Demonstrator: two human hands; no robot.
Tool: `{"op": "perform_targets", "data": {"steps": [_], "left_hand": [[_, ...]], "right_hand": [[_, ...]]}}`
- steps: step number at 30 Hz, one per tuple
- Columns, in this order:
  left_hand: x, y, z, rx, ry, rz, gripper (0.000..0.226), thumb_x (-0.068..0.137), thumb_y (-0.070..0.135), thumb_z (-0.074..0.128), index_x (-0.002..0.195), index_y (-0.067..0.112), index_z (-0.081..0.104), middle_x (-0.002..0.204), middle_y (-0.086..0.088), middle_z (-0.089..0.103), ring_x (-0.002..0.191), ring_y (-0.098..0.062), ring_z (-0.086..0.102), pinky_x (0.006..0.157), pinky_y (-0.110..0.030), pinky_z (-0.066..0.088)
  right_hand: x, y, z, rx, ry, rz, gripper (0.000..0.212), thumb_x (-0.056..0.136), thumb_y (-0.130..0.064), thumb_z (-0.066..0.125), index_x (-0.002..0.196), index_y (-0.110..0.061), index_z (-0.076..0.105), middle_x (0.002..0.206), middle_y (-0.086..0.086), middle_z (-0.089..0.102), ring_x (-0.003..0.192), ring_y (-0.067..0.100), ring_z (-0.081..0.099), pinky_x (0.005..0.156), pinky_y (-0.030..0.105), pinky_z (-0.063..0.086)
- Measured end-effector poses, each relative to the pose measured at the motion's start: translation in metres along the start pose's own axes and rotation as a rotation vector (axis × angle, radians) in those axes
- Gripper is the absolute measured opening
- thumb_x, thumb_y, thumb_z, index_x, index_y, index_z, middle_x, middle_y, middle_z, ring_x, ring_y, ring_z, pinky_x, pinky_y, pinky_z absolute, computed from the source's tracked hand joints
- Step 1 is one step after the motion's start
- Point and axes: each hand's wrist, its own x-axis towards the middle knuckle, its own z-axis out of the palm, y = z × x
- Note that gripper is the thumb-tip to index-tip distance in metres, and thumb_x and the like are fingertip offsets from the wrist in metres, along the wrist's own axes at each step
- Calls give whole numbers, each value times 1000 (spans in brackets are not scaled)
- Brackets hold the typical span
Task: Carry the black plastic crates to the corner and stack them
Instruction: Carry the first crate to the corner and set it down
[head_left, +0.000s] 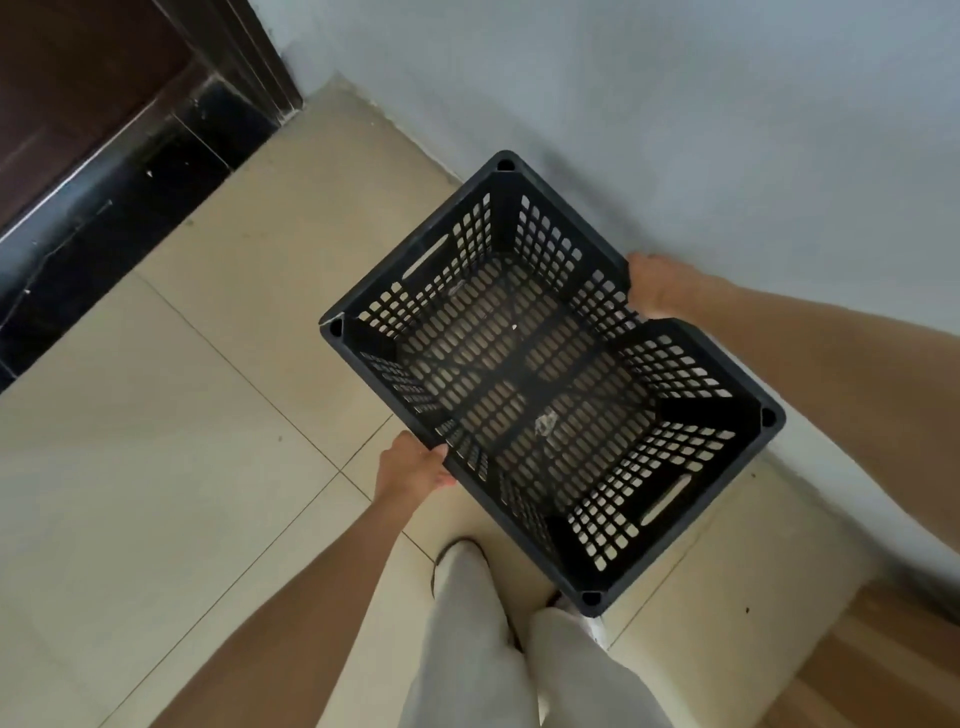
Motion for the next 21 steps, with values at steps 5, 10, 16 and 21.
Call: {"op": "perform_targets", "data": {"steps": [5,10,16,21], "left_hand": [[10,9,4,-34,-61,29,21,91,15,65,105,5,52,79,-16,74,72,-26,75,82,-44,60],[-9,27,-5,251,-138,9,33,95,25,61,116,1,54,98,-17,73,88,-30,73,88,-43,57],[-78,61,-28,747,-81,254,28,97,28,54,119,10,59,118,-12,64,109,-29,61,93,-39,50],[-157,80,-71,795,50,401,28,97,20,54,124,18,61,120,-6,66,109,-23,63,92,-40,53]], "right_hand": [[15,2,3,74,35,83,42,93,-14,52,133,-4,41,123,20,53,100,35,55,81,44,46],[-4,-6,-5,68,2,64,51,93,-17,51,139,-6,33,132,20,50,112,37,54,88,44,48],[-77,-41,-43,-142,-43,-140,50,93,-17,46,142,-13,36,135,12,50,112,31,56,84,41,51],[-162,-90,-97,-132,-48,-256,32,94,-17,47,125,-11,45,120,10,56,109,30,55,84,42,46]]}}
